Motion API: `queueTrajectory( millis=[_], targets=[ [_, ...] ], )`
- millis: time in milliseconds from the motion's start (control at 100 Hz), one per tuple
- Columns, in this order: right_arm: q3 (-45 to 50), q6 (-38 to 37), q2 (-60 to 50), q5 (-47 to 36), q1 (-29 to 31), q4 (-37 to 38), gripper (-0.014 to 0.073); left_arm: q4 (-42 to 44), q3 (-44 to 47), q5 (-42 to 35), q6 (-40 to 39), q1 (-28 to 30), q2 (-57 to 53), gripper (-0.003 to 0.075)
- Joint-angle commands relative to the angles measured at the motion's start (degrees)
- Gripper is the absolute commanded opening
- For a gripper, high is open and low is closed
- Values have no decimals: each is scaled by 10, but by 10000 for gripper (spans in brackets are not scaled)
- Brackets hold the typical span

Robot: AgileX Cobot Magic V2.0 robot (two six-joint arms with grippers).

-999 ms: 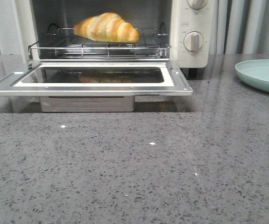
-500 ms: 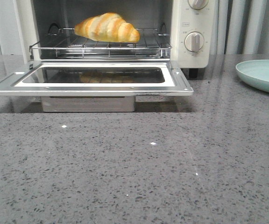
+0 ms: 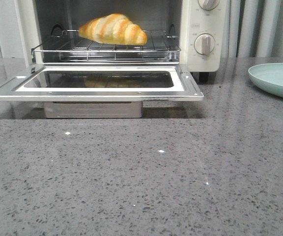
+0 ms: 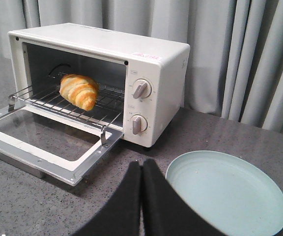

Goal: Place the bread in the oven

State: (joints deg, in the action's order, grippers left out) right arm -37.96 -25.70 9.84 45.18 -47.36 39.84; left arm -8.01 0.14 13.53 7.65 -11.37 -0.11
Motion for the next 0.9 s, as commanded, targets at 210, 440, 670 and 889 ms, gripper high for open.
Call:
queueTrajectory(
  millis=[210,440,670,889],
  targets=[
    [-13,3,8,-38,4,25,-53,-37,12,19,-7,63,-15,-22],
    [-13,3,8,-38,4,25,-53,-37,12,19,-7,72,-15,-21],
    [-13,3,8,-38,4,25,-53,-37,12,19,-7,72,-15,-22],
    [-13,3,8,-38,4,25,-53,-37,12,19,-7,72,-15,-22]
  ],
)
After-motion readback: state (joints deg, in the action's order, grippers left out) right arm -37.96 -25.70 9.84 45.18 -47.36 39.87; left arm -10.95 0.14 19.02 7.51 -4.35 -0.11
